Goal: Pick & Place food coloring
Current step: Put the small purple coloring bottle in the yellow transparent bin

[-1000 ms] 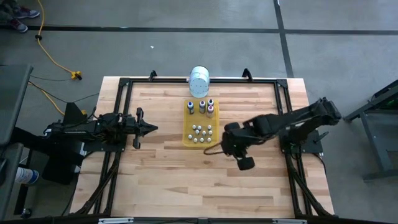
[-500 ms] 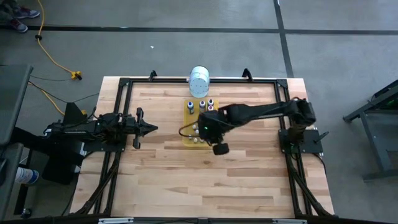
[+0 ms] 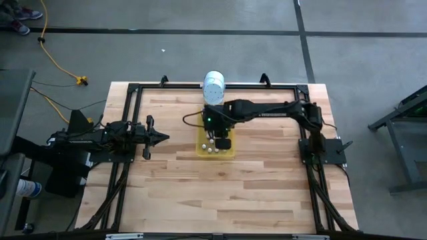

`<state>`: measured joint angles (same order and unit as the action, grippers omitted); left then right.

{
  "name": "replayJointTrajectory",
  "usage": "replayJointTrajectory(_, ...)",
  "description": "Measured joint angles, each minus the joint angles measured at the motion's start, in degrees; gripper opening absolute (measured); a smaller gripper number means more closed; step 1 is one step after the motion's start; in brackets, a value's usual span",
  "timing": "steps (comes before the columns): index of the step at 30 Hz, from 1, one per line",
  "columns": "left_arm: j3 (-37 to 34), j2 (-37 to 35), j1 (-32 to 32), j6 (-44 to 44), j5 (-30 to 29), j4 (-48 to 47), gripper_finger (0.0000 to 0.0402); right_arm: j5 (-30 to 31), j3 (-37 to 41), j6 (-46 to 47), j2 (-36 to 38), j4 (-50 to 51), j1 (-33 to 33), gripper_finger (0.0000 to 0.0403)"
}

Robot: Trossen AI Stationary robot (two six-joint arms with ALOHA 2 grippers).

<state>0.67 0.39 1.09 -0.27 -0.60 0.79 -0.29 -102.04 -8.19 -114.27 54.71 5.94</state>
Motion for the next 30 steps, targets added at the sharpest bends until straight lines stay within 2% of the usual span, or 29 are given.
replayJointTrajectory(10,0.00,0.00,0.01,0.00,0.00,0.00,0.0000,0.07,0.13,2.18,-3.11,0.01,4.64,0.0062)
replayJointTrajectory(18,0.00,0.01,0.01,0.00,0.00,0.00,0.0000,0.02,0.16,2.87,-5.48,0.07,5.02,0.0059)
replayJointTrajectory(30,0.00,0.01,0.00,0.00,0.00,-0.01,0.0000,0.86,1.54,18.23,-6.92,-1.89,6.44,0.0059)
